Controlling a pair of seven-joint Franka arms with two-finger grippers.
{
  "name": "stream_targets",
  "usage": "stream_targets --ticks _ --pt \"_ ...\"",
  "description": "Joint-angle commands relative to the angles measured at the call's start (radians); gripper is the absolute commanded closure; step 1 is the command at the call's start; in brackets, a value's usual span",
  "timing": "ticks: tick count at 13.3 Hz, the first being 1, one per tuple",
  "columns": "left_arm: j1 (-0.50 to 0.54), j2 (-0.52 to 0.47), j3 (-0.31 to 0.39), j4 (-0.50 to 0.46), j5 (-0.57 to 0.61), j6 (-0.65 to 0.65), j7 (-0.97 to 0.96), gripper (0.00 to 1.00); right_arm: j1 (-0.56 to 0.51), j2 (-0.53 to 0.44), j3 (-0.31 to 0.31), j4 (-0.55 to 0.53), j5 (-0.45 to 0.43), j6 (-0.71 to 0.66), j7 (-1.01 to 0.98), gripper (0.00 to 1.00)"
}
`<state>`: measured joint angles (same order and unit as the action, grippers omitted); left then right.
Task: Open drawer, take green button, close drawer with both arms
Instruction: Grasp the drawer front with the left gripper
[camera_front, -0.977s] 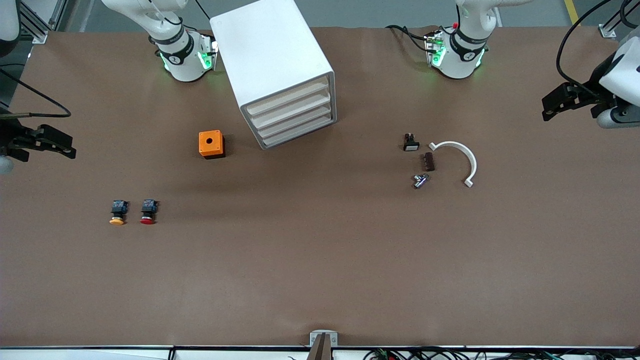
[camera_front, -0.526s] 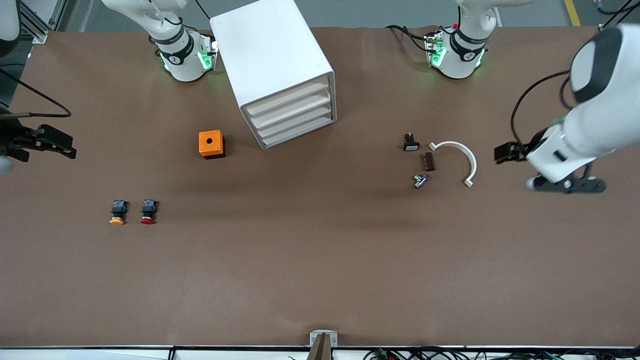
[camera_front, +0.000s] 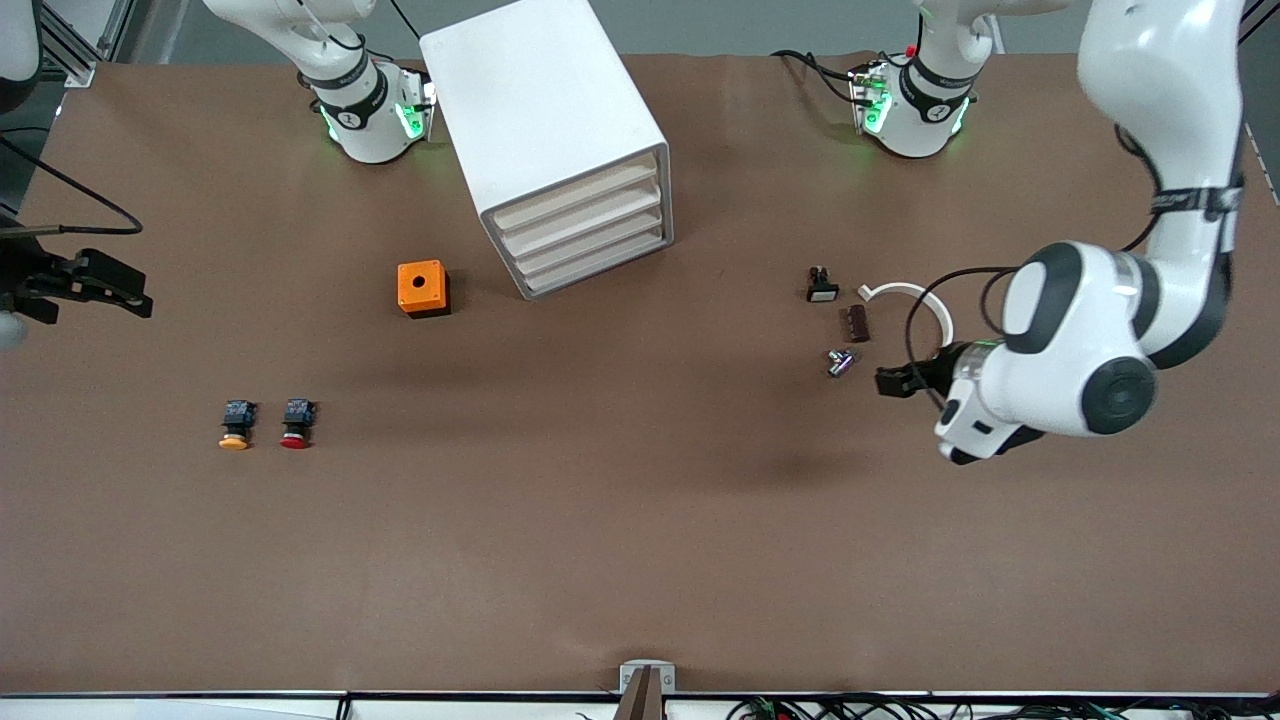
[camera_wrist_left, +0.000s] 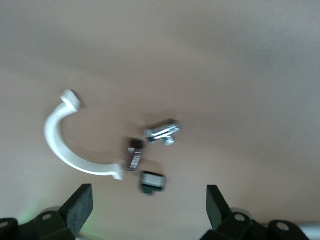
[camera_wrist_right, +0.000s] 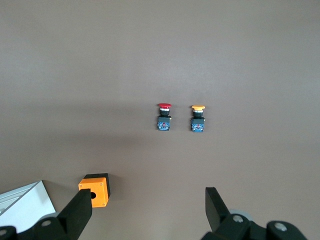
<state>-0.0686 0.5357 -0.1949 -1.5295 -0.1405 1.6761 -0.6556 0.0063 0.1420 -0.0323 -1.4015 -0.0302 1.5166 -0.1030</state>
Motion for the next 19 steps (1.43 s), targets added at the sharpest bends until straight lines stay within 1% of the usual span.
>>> stream_targets --ticks 1,3,4,6,7,8,10,12,14,17,18,19 --pt "-0.078 0.108 0.0 0.058 -0.053 0.074 -0.339 0.0 -0.011 0.01 0.009 0.024 0.004 -0.015 -0.011 0.0" --pt "-0.141 0.193 0.0 0.127 -0.053 0.1 -0.537 0.0 -0.011 0.01 0.009 0.024 0.004 -0.015 -0.011 0.0" --pt "-0.175 0.228 0.0 0.141 -0.06 0.114 -0.658 0.0 -0.011 0.01 0.009 0.024 0.004 -0.015 -0.011 0.0" --pt "-0.206 0.271 0.0 0.141 -0.112 0.148 -0.922 0.0 -0.011 0.01 0.009 0.024 0.004 -0.015 -0.011 0.0" --pt "-0.22 0.28 0.0 0.141 -0.129 0.149 -0.993 0.0 -0.011 0.01 0.009 0.024 0.006 -0.015 -0.011 0.0" --pt "-0.235 0.285 0.0 0.14 -0.172 0.149 -1.033 0.0 -0.011 0.01 0.009 0.024 0.004 -0.015 -0.011 0.0" --pt "-0.255 0.3 0.0 0.135 -0.327 0.148 -1.126 0.0 -0.009 0.01 0.009 0.023 0.004 -0.015 -0.011 0.0" --pt "-0.293 0.311 0.0 0.131 -0.456 0.145 -1.246 0.0 -0.009 0.01 0.009 0.024 0.003 -0.015 -0.011 0.0" --pt "-0.324 0.323 0.0 0.131 -0.557 0.143 -1.401 0.0 -0.009 0.01 0.009 0.024 0.006 -0.015 -0.011 0.0" --pt "-0.393 0.339 0.0 0.129 -0.71 0.137 -1.524 0.0 -0.009 0.01 0.011 0.024 0.006 -0.015 -0.011 0.0" --pt "-0.404 0.343 0.0 0.129 -0.75 0.137 -1.562 0.15 -0.009 0.01 0.009 0.024 0.003 -0.015 -0.011 0.0" --pt "-0.419 0.354 -0.001 0.129 -0.787 0.137 -1.585 0.23 -0.009 0.01 0.009 0.024 0.003 -0.015 -0.011 0.0"
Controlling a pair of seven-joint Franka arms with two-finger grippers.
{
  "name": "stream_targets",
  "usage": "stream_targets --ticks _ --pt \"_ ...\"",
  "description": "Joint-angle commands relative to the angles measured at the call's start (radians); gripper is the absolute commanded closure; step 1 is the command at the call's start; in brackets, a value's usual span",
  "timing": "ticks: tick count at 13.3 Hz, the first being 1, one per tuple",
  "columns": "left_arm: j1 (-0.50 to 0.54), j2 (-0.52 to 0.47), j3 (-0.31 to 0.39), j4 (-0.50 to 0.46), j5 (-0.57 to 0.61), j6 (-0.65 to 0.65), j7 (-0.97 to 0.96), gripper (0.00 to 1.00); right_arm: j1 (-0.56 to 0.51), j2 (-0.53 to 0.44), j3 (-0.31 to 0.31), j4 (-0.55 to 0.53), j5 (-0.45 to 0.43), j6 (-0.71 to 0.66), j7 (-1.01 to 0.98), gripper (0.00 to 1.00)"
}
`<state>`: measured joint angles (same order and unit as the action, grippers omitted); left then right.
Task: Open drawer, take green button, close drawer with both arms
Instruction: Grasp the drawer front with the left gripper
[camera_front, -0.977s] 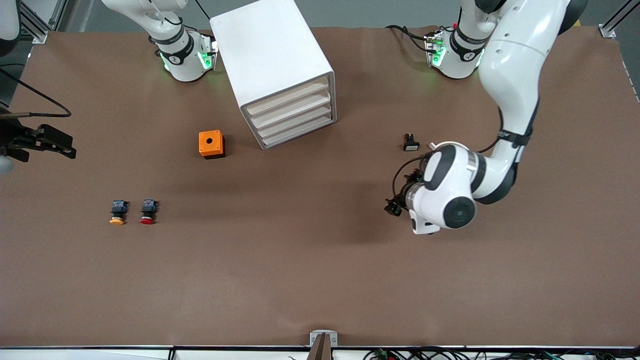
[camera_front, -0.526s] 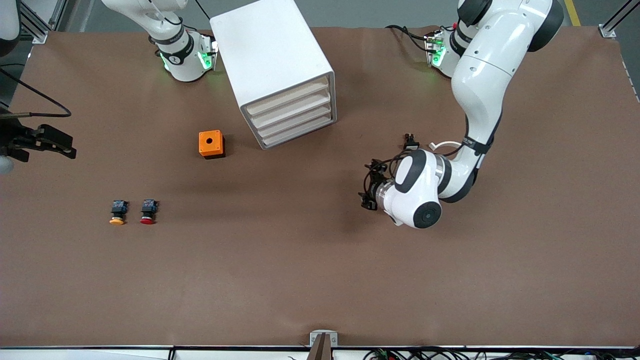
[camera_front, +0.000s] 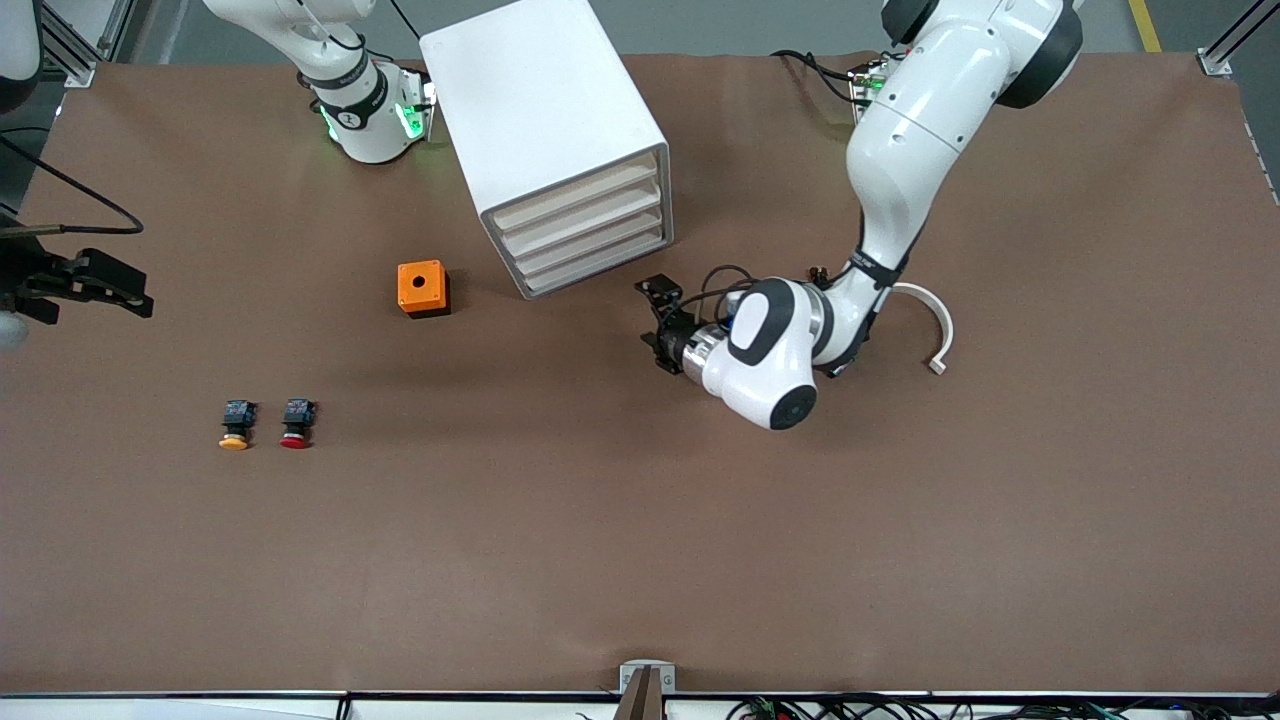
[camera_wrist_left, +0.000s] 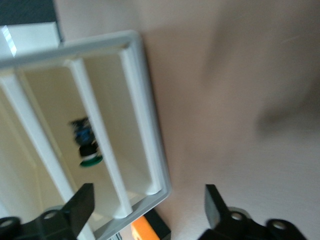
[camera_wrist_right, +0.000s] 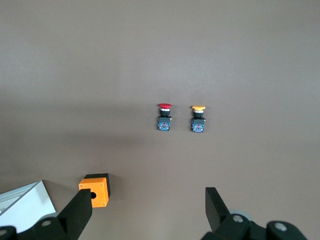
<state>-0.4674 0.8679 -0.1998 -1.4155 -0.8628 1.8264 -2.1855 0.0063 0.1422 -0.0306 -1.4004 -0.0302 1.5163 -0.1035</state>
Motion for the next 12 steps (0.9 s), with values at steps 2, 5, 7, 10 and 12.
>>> stream_targets --ticks 2,5,7,10,12 --pt "-0.069 0.022 0.005 0.015 -0.096 -0.038 -0.114 0.29 -0.011 0.01 0.008 0.023 0.004 -0.015 -0.01 0.0" --pt "-0.091 0.022 0.005 0.015 -0.091 -0.122 -0.164 0.32 -0.009 0.01 0.009 0.023 0.006 -0.015 -0.008 0.0" --pt "-0.091 0.023 0.005 0.013 -0.088 -0.174 -0.168 0.32 -0.009 0.01 0.008 0.023 0.003 -0.015 -0.01 0.0" --pt "-0.091 0.037 0.006 0.009 -0.081 -0.177 -0.163 0.32 -0.009 0.01 0.009 0.023 0.006 -0.015 -0.01 0.0" --pt "-0.089 0.051 0.01 0.012 -0.076 -0.177 -0.152 0.32 -0.009 0.01 0.009 0.023 0.004 -0.015 -0.01 0.0"
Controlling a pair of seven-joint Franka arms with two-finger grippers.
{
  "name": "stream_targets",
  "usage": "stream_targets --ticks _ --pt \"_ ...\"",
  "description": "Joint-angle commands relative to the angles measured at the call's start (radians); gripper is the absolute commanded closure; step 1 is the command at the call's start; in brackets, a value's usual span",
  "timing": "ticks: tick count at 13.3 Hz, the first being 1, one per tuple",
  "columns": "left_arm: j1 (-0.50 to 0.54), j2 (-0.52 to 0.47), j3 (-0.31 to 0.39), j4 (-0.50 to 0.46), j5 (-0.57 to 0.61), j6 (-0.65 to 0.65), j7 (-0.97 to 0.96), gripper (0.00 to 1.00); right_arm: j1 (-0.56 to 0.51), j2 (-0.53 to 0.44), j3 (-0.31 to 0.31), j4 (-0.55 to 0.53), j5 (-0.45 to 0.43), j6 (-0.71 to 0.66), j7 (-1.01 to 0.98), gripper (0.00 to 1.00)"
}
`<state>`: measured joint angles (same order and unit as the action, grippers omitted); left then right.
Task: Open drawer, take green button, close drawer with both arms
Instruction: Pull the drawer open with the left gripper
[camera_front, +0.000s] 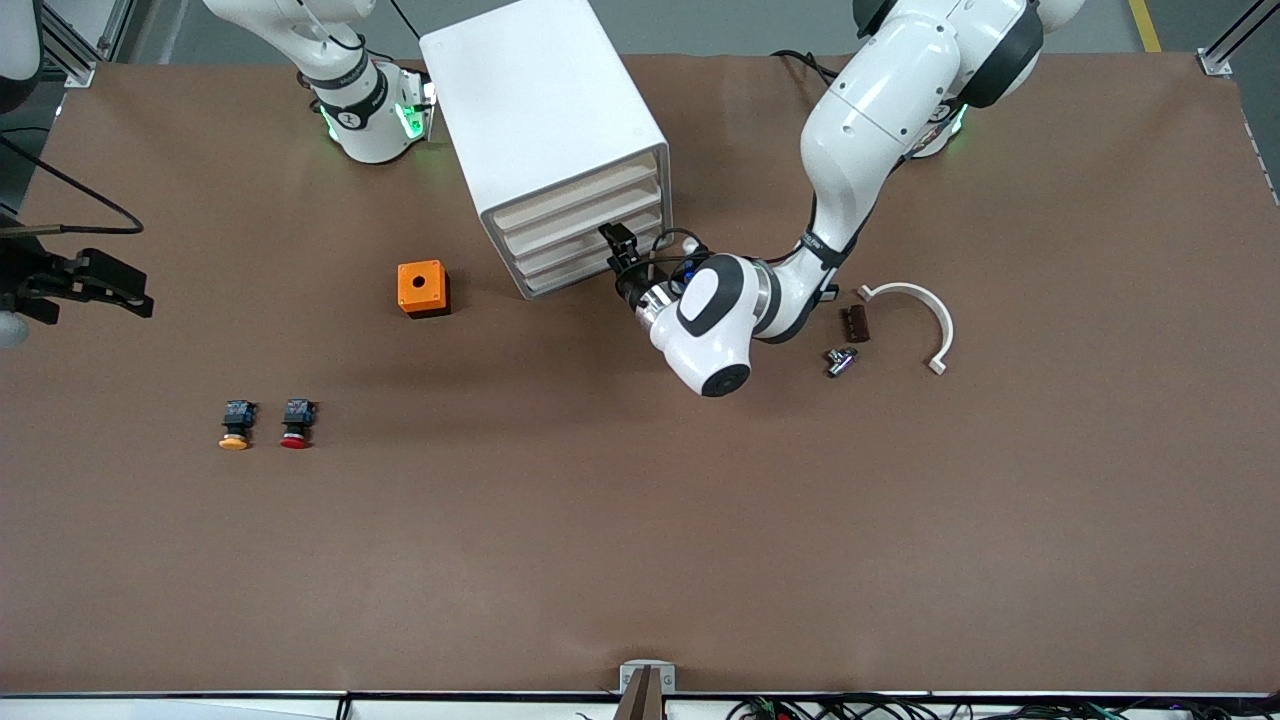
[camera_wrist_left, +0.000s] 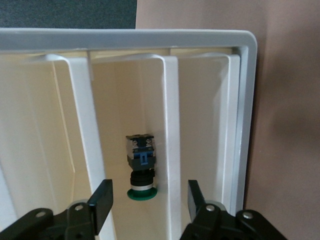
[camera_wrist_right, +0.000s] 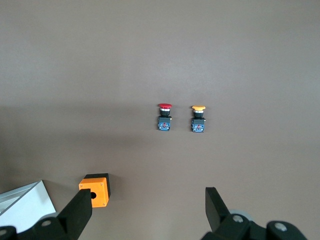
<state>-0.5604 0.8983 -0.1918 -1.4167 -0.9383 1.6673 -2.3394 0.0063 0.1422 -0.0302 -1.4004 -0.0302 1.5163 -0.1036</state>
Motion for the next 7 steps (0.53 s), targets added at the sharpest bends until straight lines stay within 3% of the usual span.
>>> stream_targets --ticks 1,7 --pt "0.002 0.031 0.002 0.013 0.001 -0.018 0.002 0.32 -0.009 0.01 0.009 0.021 0.006 -0.015 -0.01 0.0" --pt "-0.047 0.044 0.003 0.013 -0.002 -0.009 0.003 0.51 -0.009 0.01 0.009 0.023 0.009 -0.015 -0.008 0.0"
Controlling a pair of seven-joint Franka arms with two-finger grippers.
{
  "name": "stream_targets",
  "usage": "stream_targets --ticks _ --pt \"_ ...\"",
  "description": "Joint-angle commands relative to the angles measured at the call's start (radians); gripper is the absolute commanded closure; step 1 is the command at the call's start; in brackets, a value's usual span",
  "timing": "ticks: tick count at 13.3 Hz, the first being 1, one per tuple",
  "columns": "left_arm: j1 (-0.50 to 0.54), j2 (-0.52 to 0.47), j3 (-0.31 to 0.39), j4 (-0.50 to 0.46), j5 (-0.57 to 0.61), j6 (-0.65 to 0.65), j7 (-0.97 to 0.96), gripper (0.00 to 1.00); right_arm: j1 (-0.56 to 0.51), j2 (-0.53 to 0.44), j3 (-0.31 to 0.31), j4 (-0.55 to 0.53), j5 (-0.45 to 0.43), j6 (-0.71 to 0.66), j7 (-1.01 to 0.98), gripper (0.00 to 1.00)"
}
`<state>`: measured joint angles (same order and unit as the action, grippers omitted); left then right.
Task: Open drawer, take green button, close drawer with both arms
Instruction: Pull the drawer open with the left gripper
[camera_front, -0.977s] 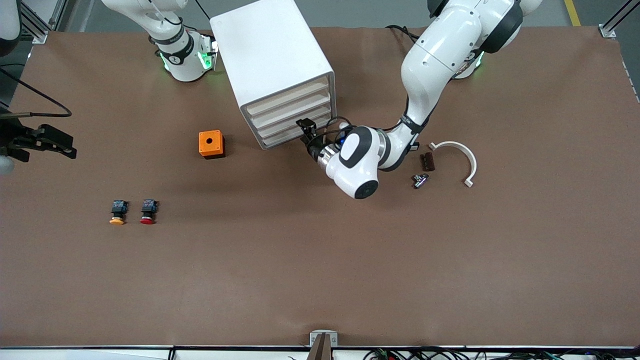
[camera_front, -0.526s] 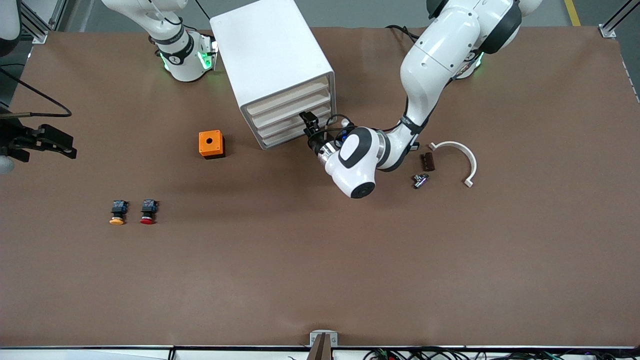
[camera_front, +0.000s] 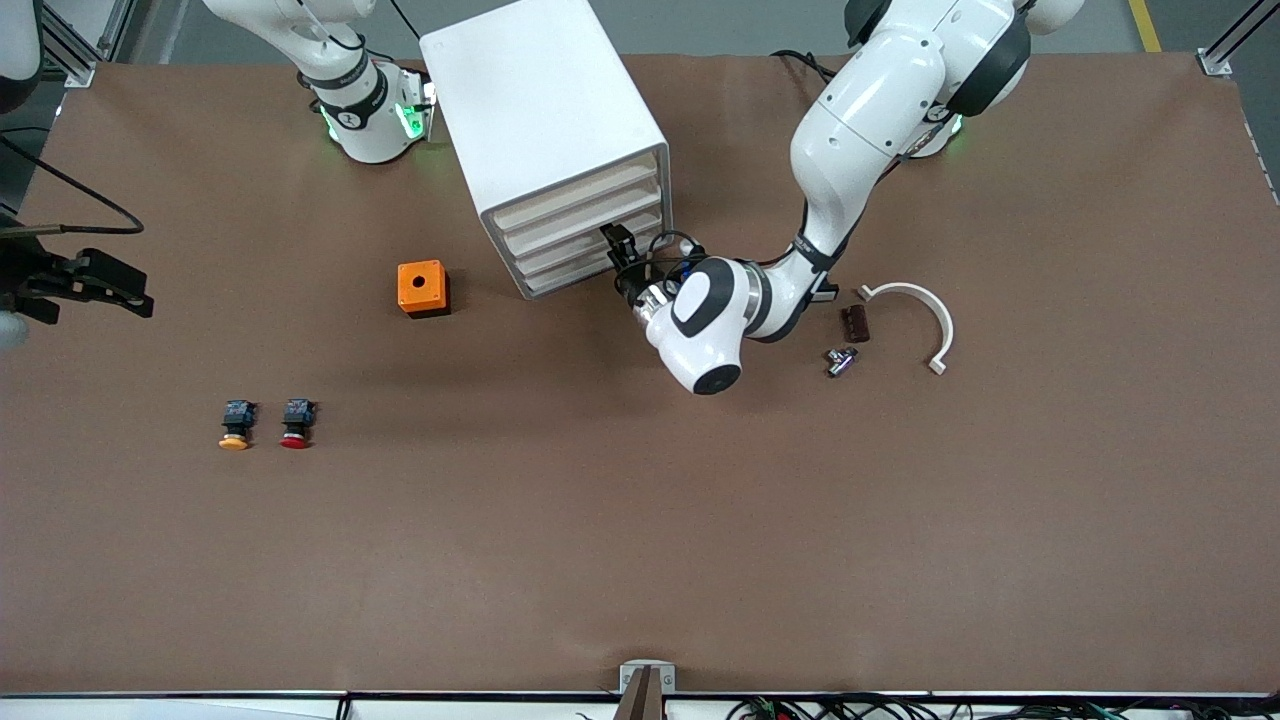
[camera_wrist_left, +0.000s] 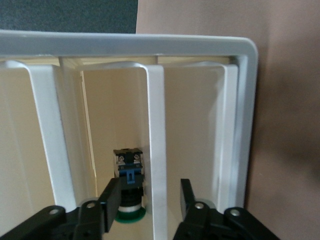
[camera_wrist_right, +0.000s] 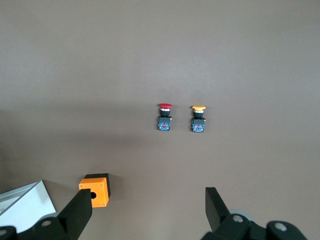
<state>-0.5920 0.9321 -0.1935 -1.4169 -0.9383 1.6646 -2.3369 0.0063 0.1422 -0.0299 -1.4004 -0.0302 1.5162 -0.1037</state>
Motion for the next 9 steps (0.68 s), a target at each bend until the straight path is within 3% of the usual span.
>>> stream_targets --ticks 1,5,7,8,9 --pt "-0.015 0.011 0.005 0.013 -0.004 -0.006 0.001 0.56 -0.009 0.01 0.008 0.023 0.01 -0.014 -0.004 0.0" --pt "-0.017 0.025 0.005 0.013 0.001 -0.005 0.002 0.59 -0.008 0.013 0.012 0.021 0.019 -0.013 0.002 0.0" --pt "-0.015 0.027 0.008 0.015 0.021 -0.005 0.031 0.9 0.013 0.016 0.016 0.023 0.019 -0.005 0.004 0.0" --pt "-0.011 0.027 0.011 0.015 0.022 -0.005 0.046 0.98 0.047 0.019 0.015 0.023 0.015 -0.002 0.005 0.0" --pt "-0.008 0.027 0.014 0.016 0.024 -0.005 0.051 1.0 0.078 0.022 0.013 0.023 0.01 0.004 0.004 0.0"
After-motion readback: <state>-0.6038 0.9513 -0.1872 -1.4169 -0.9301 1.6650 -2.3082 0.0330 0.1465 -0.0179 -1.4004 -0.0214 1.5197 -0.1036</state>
